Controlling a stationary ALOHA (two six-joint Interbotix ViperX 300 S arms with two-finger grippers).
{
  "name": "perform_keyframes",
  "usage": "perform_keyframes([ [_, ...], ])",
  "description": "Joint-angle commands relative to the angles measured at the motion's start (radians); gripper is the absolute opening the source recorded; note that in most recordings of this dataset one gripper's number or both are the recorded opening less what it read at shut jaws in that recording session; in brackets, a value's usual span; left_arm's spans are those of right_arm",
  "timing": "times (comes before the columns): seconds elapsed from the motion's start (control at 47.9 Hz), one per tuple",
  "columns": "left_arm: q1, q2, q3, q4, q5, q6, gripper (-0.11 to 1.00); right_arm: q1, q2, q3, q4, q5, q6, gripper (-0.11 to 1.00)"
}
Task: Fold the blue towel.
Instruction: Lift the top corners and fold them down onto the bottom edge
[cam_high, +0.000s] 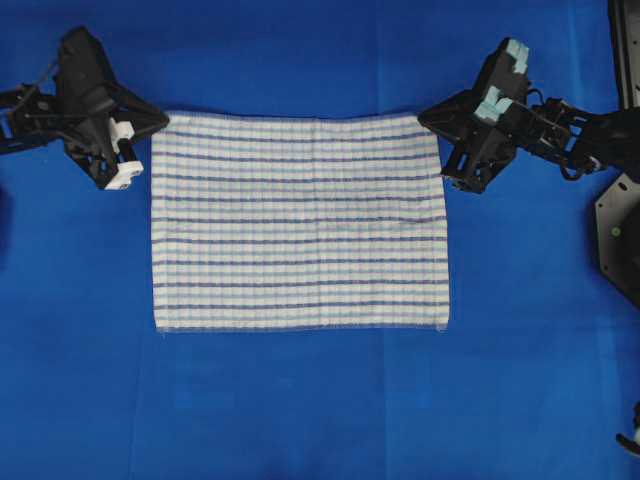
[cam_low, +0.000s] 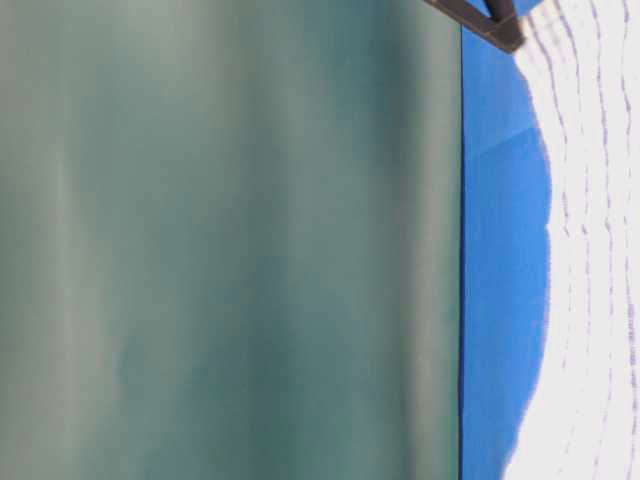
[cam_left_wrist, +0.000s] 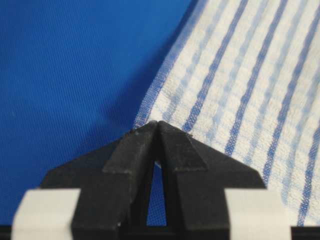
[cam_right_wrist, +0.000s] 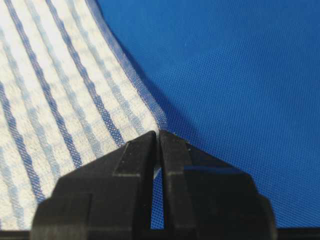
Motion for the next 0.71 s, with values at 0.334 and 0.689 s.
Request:
perform_keyframes([
  [0.334, -0.026, -0.074, -0.006, 0.003, 0.037, 0.006, 0.03, 0.008, -0.048, -0.005, -0.002, 0.018, 0.000, 0.04],
  [0.689, -0.202, -0.156, 0.015, 0.000, 0.040, -0.035, 0.03, 0.120, -0.193, 0.034, 0.026, 0.127, 0.034, 0.04],
])
